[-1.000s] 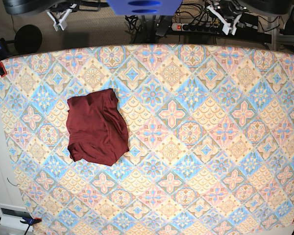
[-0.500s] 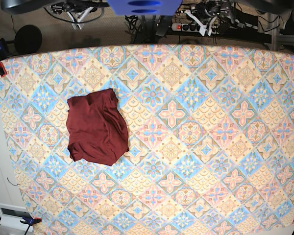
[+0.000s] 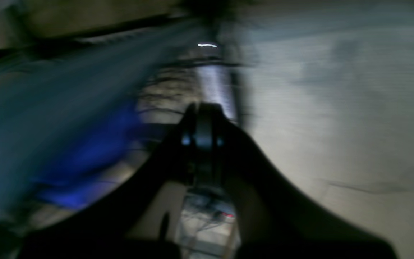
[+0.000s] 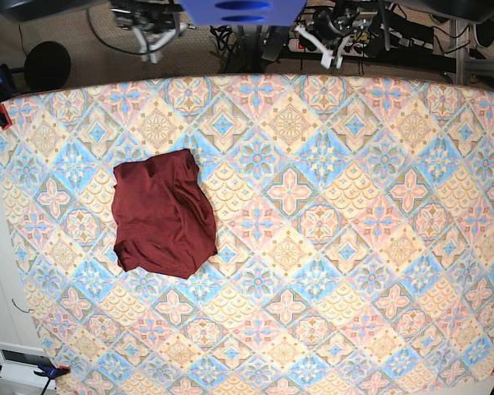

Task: Layout the t-shirt on the table in an organized manner, then fold the t-shirt properly

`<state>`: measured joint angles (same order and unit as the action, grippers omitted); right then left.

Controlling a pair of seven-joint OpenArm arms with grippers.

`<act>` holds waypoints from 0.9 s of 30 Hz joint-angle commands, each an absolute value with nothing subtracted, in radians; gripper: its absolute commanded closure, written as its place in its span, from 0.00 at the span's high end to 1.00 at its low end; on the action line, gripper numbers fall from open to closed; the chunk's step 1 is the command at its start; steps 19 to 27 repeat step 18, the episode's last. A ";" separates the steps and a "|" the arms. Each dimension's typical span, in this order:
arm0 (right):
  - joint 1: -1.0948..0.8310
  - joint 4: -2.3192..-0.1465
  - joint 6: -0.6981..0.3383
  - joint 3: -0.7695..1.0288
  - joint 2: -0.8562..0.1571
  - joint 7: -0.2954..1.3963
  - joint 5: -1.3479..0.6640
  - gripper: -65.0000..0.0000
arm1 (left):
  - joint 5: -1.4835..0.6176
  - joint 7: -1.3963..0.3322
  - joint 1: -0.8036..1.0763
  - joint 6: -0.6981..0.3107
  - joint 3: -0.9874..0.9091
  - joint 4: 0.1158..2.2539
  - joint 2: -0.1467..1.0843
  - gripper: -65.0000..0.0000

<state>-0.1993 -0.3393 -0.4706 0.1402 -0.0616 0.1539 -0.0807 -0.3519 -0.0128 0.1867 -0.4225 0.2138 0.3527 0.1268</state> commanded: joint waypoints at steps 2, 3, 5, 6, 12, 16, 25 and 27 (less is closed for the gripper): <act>-0.208 -0.341 -0.417 0.143 -0.101 0.148 -0.081 0.00 | -0.354 -0.007 0.194 -0.432 0.214 0.355 0.122 0.00; -0.209 -0.341 -0.400 0.143 -0.101 0.151 -0.081 0.00 | -0.354 -0.005 0.194 -0.432 0.214 0.355 0.110 0.00; -0.208 -0.341 -0.366 0.143 -0.101 0.156 -0.081 0.00 | -0.354 -0.005 0.191 -0.432 0.214 0.355 0.101 0.00; -0.208 -0.341 -0.346 0.143 -0.101 0.157 -0.081 0.00 | -0.354 -0.005 0.179 -0.432 0.216 0.357 0.097 0.00; -0.206 -0.341 -0.321 0.150 -0.101 0.157 -0.082 0.00 | -0.352 -0.004 0.159 -0.432 0.214 0.360 0.096 0.00; -0.206 -0.341 -0.321 0.151 -0.101 0.156 -0.082 0.00 | -0.354 -0.004 0.140 -0.432 0.214 0.360 0.079 0.00; -0.206 -0.341 -0.321 0.151 -0.099 0.153 -0.084 0.00 | -0.358 -0.004 0.137 -0.432 0.213 0.360 0.077 0.00; -0.206 -0.341 -0.321 0.151 -0.099 0.153 -0.084 0.00 | -0.358 -0.004 0.137 -0.432 0.213 0.360 0.077 0.00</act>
